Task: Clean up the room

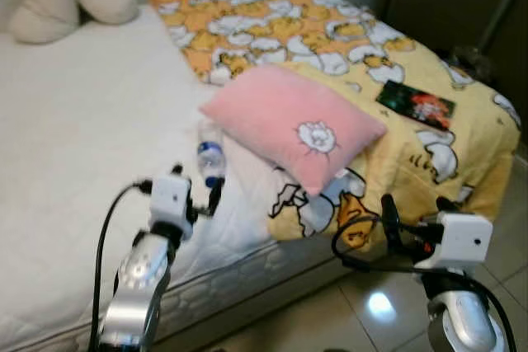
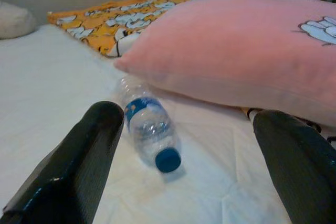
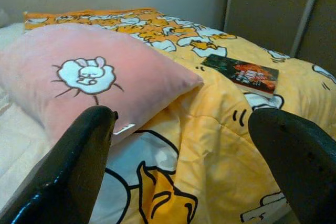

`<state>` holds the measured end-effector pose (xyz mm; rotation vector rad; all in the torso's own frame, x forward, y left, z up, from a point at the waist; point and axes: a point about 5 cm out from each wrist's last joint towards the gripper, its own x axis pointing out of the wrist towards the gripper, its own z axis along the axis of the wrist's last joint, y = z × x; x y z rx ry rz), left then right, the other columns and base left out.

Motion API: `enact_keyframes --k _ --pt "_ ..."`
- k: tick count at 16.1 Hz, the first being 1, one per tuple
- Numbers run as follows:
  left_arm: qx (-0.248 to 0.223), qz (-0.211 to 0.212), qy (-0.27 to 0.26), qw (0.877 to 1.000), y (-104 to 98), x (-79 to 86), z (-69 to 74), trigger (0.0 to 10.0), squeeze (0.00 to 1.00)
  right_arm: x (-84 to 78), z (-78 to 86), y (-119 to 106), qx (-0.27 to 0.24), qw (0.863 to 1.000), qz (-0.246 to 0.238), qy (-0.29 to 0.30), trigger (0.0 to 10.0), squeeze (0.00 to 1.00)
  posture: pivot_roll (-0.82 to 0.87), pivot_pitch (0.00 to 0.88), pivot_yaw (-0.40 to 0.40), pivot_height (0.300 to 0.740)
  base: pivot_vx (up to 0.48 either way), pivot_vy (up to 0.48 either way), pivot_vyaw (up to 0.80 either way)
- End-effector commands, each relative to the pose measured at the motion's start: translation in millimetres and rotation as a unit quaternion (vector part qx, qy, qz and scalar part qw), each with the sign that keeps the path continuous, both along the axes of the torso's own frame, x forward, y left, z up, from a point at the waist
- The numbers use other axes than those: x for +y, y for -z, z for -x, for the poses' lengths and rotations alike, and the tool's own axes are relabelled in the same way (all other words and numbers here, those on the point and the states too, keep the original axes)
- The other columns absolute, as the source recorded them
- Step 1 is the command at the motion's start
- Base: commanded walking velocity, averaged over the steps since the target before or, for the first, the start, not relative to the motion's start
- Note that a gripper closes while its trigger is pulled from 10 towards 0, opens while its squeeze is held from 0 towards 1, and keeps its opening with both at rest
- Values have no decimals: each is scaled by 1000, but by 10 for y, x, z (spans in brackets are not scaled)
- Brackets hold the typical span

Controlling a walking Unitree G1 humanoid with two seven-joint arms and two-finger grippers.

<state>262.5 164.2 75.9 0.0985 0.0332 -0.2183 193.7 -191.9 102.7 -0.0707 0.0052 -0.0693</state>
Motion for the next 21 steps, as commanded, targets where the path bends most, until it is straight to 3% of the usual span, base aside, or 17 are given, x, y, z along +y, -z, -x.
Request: enact_keyframes --k 1,2,4,10,13,17,18,21 --pt "-16 8 18 1000 -105 -85 -40 10000 0 7 -26 36 2 1000 9 -7 10000 0 -179 0 50 732 0 0 0" --pt "-24 32 12 999 -168 -137 -115 10000 0 24 -79 49 3 1000 11 -19 10000 0 -182 0 48 732 416 0 0" --pt "-20 35 -24 999 -217 -133 -235 10000 0 46 -164 33 2 999 16 -34 10000 0 -193 0 51 732 480 0 0" --pt "-15 52 -36 998 -240 -175 -294 10000 0 24 -227 28 2 999 18 -46 10000 0 -192 0 49 732 480 0 321" --pt "-17 31 -36 999 -285 -212 -392 10000 0 48 -241 43 7 998 13 -53 10000 0 -192 0 49 732 480 0 565" --pt "-5 15 -97 995 -382 -215 -681 10000 0 50 -247 46 11 998 16 -53 10000 0 -204 0 47 732 104 0 0" --pt "14 14 -115 993 -416 -245 -854 10000 0 66 -234 35 11 998 16 -55 10000 0 -214 0 39 732 0 0 0" --pt "47 3 -115 992 -475 -364 -1097 10000 0 103 -122 29 19 997 18 -66 10000 0 -248 0 34 732 0 0 0"
